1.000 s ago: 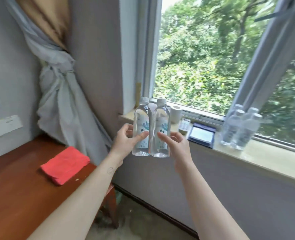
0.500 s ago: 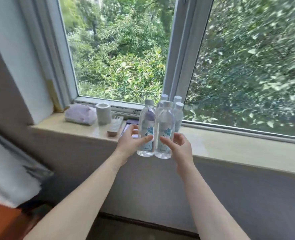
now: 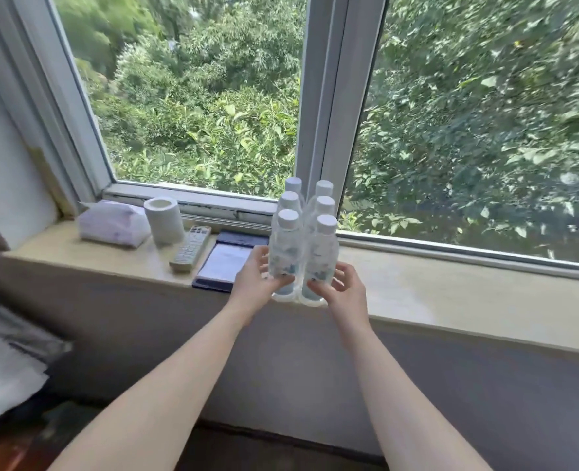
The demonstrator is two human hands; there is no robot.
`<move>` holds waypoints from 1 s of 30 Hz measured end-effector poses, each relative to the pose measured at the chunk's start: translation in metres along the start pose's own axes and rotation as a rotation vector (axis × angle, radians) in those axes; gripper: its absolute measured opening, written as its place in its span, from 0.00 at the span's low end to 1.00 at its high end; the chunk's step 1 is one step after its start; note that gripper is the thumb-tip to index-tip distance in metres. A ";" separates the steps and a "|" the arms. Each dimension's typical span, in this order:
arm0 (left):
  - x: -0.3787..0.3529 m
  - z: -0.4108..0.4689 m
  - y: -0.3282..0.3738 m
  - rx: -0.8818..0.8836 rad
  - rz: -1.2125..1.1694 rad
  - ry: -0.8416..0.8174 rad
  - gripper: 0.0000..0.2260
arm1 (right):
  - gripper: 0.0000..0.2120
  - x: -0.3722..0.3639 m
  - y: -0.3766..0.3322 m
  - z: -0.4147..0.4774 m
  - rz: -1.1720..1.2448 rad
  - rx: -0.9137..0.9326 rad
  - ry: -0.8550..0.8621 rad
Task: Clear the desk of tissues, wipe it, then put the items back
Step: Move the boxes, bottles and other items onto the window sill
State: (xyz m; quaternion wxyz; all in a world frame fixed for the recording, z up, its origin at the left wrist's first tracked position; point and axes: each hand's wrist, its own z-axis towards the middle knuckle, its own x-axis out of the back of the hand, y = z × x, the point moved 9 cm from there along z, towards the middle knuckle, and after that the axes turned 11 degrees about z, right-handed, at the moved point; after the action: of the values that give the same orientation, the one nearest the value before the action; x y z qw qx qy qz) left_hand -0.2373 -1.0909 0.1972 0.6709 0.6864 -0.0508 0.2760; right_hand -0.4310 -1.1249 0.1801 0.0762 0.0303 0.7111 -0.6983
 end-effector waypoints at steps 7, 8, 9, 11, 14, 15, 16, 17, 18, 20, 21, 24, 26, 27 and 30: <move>0.001 0.002 0.002 -0.015 0.062 0.002 0.26 | 0.21 -0.004 0.004 0.006 0.004 0.002 -0.039; 0.000 0.001 0.002 -0.015 0.068 0.006 0.26 | 0.21 -0.005 0.005 0.007 0.005 0.003 -0.045; 0.000 0.000 0.002 -0.014 0.071 0.010 0.26 | 0.22 -0.006 0.005 0.006 0.005 0.005 -0.050; 0.000 0.000 0.003 -0.018 0.077 0.014 0.27 | 0.22 -0.007 0.004 0.006 -0.002 0.012 -0.055; -0.001 0.001 -0.001 -0.009 0.083 -0.011 0.29 | 0.24 -0.007 0.004 0.005 -0.047 0.017 -0.057; -0.002 0.001 -0.003 -0.005 0.093 -0.024 0.30 | 0.24 -0.007 0.004 0.005 -0.067 0.016 -0.058; -0.002 0.000 -0.006 0.003 0.106 -0.039 0.31 | 0.25 -0.007 0.004 0.004 -0.087 0.011 -0.058; -0.002 -0.001 -0.009 0.010 0.117 -0.050 0.31 | 0.27 -0.007 0.005 0.002 -0.107 -0.001 -0.058; -0.002 -0.003 -0.012 0.015 0.125 -0.055 0.32 | 0.30 -0.007 0.007 0.000 -0.125 -0.021 -0.057; 0.001 -0.009 -0.015 0.023 0.140 -0.054 0.32 | 0.40 -0.005 0.013 -0.007 -0.159 -0.075 -0.036; 0.002 -0.013 -0.016 0.024 0.151 -0.053 0.33 | 0.43 -0.004 0.015 -0.012 -0.173 -0.099 -0.014; 0.009 -0.025 -0.020 0.012 0.206 -0.071 0.33 | 0.44 0.001 0.022 -0.026 -0.212 -0.134 0.073; 0.015 -0.036 -0.020 -0.008 0.244 -0.079 0.34 | 0.40 0.002 0.025 -0.037 -0.253 -0.136 0.123; 0.019 -0.040 -0.020 -0.022 0.259 -0.075 0.34 | 0.37 -0.001 0.025 -0.044 -0.274 -0.138 0.126; 0.036 -0.052 -0.018 -0.067 0.312 -0.072 0.32 | 0.24 -0.023 0.026 -0.063 -0.358 -0.134 0.033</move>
State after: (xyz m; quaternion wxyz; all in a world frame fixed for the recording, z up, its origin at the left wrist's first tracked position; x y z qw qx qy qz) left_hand -0.2152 -1.0286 0.1941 0.6399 0.6570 -0.1900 0.3503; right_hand -0.4082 -1.0597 0.1584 -0.0593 -0.0904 0.7511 -0.6513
